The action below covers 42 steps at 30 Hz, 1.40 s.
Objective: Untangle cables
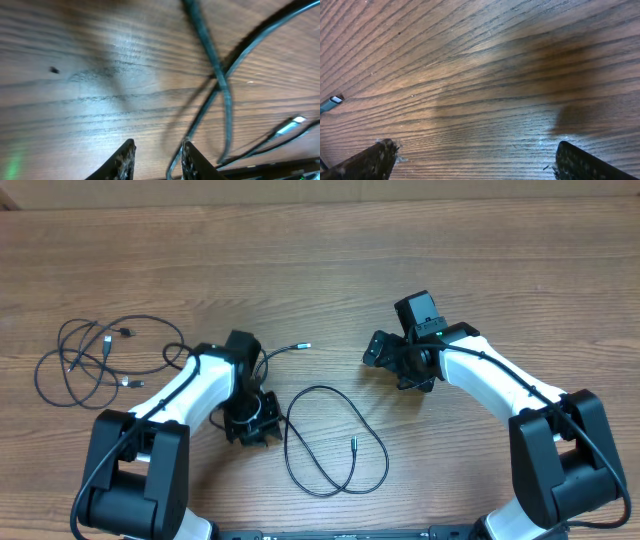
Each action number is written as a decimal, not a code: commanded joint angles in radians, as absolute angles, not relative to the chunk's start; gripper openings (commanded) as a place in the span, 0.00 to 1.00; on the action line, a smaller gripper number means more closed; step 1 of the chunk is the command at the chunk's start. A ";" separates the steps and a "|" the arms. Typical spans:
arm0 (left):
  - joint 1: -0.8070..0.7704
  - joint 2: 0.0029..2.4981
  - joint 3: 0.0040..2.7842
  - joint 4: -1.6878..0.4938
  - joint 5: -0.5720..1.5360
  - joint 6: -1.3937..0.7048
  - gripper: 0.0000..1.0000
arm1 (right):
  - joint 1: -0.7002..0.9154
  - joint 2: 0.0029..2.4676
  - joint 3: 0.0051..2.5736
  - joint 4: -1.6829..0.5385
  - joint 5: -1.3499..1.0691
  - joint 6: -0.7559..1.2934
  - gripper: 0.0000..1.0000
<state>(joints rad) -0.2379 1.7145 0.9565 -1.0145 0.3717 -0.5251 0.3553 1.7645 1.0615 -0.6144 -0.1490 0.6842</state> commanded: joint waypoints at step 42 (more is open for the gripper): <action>-0.429 1.699 0.904 -0.857 0.044 -0.743 0.04 | 0.358 1.754 1.079 -0.611 -0.134 0.683 1.00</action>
<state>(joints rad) -0.4435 1.7035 0.8898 -0.8589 0.1429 -0.7822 0.3553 1.7645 1.0615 -0.6144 -0.1486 0.6838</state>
